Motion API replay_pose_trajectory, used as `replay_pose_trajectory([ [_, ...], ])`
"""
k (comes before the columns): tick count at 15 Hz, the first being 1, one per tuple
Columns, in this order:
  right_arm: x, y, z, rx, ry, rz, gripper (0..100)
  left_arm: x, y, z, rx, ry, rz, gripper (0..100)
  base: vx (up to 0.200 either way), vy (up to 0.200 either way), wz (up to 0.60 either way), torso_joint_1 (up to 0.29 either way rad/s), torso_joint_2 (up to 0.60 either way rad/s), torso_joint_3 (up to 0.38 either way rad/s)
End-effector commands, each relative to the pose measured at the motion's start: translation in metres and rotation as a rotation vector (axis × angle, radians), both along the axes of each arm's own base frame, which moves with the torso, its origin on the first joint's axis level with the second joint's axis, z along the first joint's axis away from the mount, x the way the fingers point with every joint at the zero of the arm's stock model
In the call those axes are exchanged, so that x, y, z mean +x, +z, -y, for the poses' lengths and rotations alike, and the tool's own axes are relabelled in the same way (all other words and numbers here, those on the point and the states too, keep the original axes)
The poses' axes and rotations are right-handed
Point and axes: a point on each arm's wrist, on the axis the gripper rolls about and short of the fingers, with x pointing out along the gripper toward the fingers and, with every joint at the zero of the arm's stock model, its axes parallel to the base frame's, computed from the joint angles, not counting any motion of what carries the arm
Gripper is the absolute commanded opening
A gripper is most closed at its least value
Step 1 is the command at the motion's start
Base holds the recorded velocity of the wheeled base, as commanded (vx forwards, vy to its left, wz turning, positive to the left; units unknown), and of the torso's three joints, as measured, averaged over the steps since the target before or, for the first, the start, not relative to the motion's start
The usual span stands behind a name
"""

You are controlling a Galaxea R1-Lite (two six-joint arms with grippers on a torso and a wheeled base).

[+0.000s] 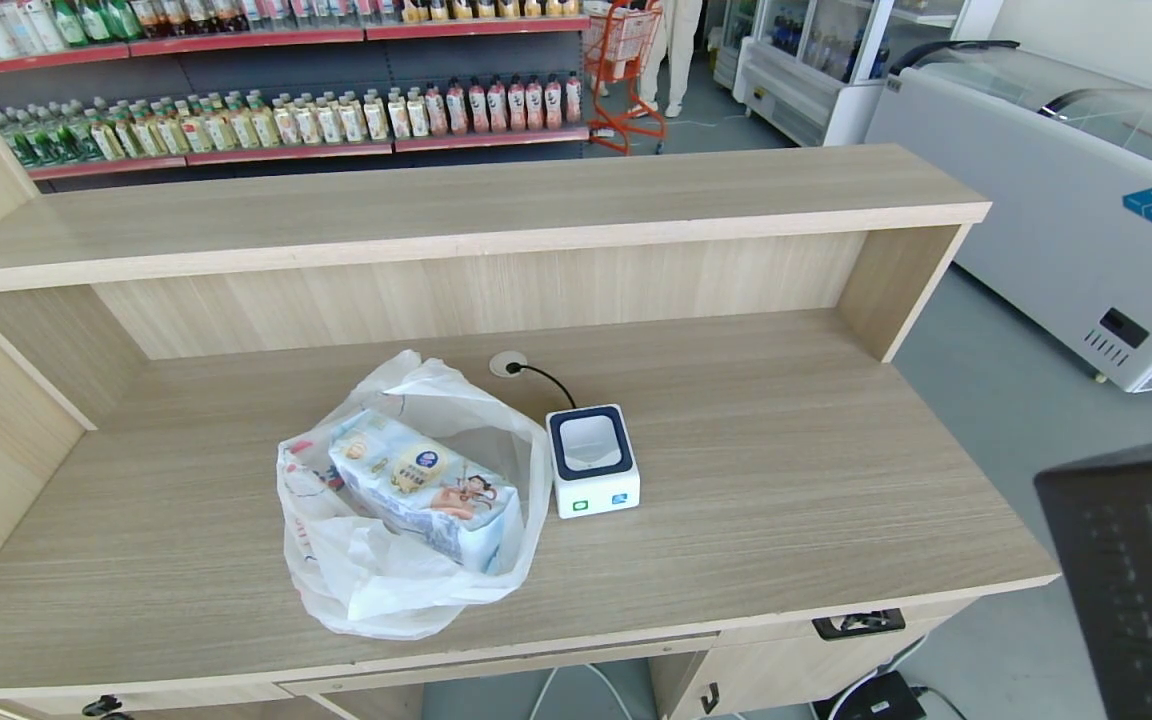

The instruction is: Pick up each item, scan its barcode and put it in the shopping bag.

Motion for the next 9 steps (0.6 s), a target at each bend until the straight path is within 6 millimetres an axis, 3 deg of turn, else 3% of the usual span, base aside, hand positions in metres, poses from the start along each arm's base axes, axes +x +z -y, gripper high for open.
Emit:
replay_pose_trajectory([
  [1,0.001,0.002,0.000,0.008,-0.021,-0.006,0,0.000,0.000,0.000,0.000,0.000,-0.001,100,0.000,0.000,0.00,0.000,0.00,0.000],
  [3,0.002,0.007,-0.001,0.024,-0.050,-0.018,0,0.000,0.000,0.000,0.000,0.000,-0.001,100,0.000,0.000,0.00,0.000,0.00,0.000],
  [6,0.015,0.004,0.002,0.099,-0.237,-0.369,0,0.000,0.000,0.000,0.000,0.000,-0.001,100,0.000,0.000,0.00,0.000,0.00,0.000],
  [7,0.016,0.003,0.003,0.109,-0.251,-0.391,0,0.000,0.000,0.000,0.000,0.000,-0.001,100,0.000,0.000,0.00,0.000,0.00,0.000],
  [8,0.025,0.015,0.004,0.292,-0.389,-0.658,0,0.000,0.000,0.000,0.000,0.000,-0.001,100,0.000,0.000,0.00,0.000,0.00,0.000],
  [9,0.029,0.021,0.003,0.396,-0.440,-0.787,0,0.000,0.000,0.000,0.000,0.000,-0.001,100,0.000,0.000,0.00,0.000,0.00,0.000],
])
